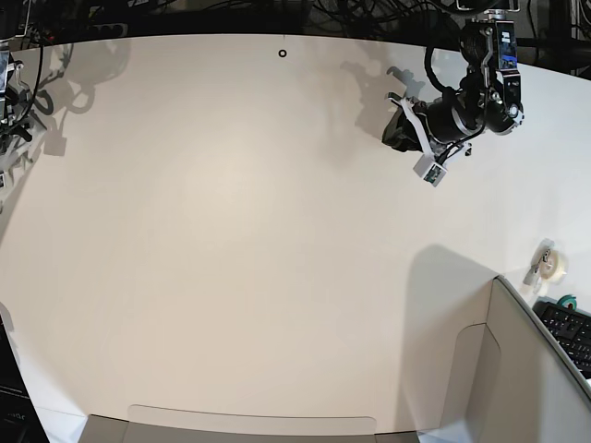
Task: Layout the t-shirt on the table in an organized manner, then fold the t-shirt properly
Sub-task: 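Drag the folded shirt off the table edge with the right gripper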
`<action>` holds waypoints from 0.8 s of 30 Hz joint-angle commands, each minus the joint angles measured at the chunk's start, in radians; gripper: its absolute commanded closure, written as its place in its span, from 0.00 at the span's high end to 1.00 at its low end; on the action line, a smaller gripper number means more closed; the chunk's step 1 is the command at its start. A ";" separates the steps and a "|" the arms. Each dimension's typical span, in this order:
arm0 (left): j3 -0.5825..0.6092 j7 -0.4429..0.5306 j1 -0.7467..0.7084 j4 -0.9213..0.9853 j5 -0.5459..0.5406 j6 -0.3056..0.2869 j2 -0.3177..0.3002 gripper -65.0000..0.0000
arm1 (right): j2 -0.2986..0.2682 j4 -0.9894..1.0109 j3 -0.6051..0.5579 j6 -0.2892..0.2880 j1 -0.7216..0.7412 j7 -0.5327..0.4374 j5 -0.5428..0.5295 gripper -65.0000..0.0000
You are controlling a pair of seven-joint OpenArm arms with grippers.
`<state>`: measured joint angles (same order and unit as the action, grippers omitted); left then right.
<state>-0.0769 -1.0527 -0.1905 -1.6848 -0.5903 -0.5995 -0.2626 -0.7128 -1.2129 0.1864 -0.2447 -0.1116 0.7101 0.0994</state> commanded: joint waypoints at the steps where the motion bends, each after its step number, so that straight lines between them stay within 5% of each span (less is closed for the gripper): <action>1: 0.001 -0.031 -0.002 -0.005 0.014 -0.001 -0.007 0.13 | -0.024 -0.009 0.002 -0.006 0.017 -0.030 -0.003 0.00; 7: -0.001 -0.028 -0.007 -0.005 0.014 -0.001 -0.007 0.13 | -0.037 -0.005 -0.018 -0.006 0.019 -0.033 -0.003 0.00; 13: -0.007 -0.025 -0.017 -0.005 0.014 -0.001 -0.007 0.13 | -0.035 -0.006 -0.241 -0.006 0.068 -0.047 -0.003 0.00; 24: -0.010 -0.025 -0.030 -0.005 0.014 -0.001 -0.004 0.13 | 0.025 -0.006 -0.469 -0.006 0.117 -0.047 -0.002 0.00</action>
<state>-0.0837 -1.0428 -0.2100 -1.6848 -0.6018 -0.6025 -0.2623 -0.6704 -1.2091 -0.2863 -0.2451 -0.0105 0.6727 0.0933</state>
